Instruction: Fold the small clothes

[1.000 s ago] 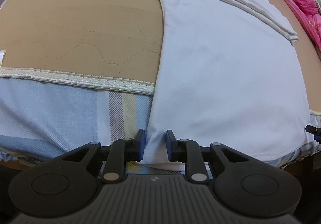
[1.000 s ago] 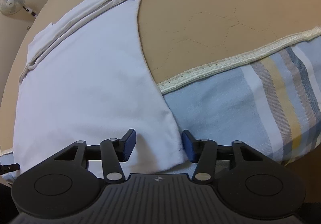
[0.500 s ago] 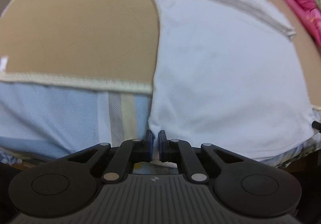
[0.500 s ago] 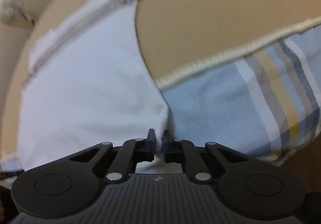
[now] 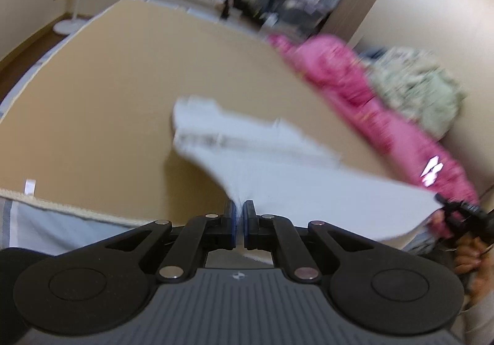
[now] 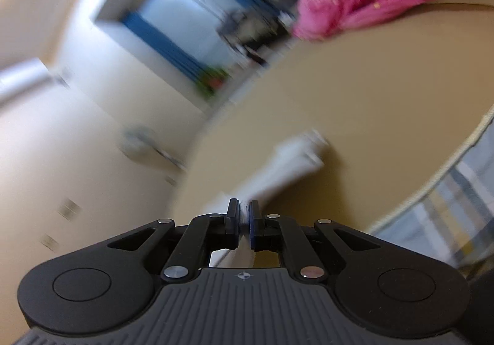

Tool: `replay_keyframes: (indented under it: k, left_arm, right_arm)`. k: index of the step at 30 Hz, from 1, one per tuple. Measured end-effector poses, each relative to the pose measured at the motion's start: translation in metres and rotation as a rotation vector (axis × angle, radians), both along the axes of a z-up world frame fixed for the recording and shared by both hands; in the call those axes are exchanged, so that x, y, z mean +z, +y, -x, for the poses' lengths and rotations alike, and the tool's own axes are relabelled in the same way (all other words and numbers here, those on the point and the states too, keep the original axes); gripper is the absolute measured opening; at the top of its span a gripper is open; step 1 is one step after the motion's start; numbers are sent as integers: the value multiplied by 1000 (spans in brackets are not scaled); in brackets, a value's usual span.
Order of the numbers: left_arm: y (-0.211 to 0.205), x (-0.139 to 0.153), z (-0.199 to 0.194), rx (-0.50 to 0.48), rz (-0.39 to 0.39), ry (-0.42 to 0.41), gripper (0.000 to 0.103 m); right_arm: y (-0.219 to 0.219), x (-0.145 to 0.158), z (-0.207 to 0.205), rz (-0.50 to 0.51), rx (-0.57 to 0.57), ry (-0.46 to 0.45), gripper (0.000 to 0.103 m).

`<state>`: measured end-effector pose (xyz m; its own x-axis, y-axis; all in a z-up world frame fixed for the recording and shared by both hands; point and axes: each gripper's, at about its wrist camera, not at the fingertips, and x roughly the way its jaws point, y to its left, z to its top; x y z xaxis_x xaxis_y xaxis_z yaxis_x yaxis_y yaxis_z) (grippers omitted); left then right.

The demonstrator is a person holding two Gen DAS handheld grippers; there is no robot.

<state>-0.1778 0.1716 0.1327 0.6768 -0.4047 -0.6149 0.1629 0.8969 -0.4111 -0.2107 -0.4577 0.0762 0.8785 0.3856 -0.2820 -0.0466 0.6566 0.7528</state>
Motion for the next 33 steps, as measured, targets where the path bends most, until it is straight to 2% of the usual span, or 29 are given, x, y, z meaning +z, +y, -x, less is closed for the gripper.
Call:
replay_keyframes:
  k: [3,6,9,11,14,15,17,20,22,24,25,27,29,33]
  left_arm:
    - [10,18,9,-11,39,-31,5]
    - [3,5,-26,-3,34,-9,5]
    - [-10,-30,-104,16,2,40,5]
    - [-12,-60,-169,46,-31,78,5]
    - [-15,-104,-254,62,-38,126,6]
    - [-19,-117,-275,61,-59,139,10]
    - [-17,-136,-302,122,-104,166,12]
    - [1,-154,-309,162,-41,219,17]
    - [3,-155,-309,140,-55,223,20]
    - [1,-157,-308,101,-100,213,31]
    - [-1,-158,-310,85,-117,216,32]
    - [-7,-162,-317,66,-139,229,32]
    - [-19,-169,-321,51,-153,235,35]
    - [-44,-178,-320,15,-171,223,37]
  right_arm:
    - [-11,13,23,-43,-3,-76,6]
    - [-16,6,3,-31,-12,-35,6]
    - [-13,-14,-60,12,-30,57,6]
    - [-13,-31,-119,59,-36,128,6]
    - [-9,-60,-207,145,-53,238,6]
    - [-8,-69,-228,165,-65,269,6]
    - [-4,-86,-263,230,-107,321,8]
    - [0,-106,-277,373,-190,339,17]
    - [3,-114,-278,386,-184,407,19]
    - [4,-109,-276,361,-136,339,22]
    - [7,-109,-278,382,-95,327,24]
    - [15,-118,-286,448,-34,368,31]
    - [22,-128,-298,472,21,406,31]
    - [41,-134,-311,528,80,399,34]
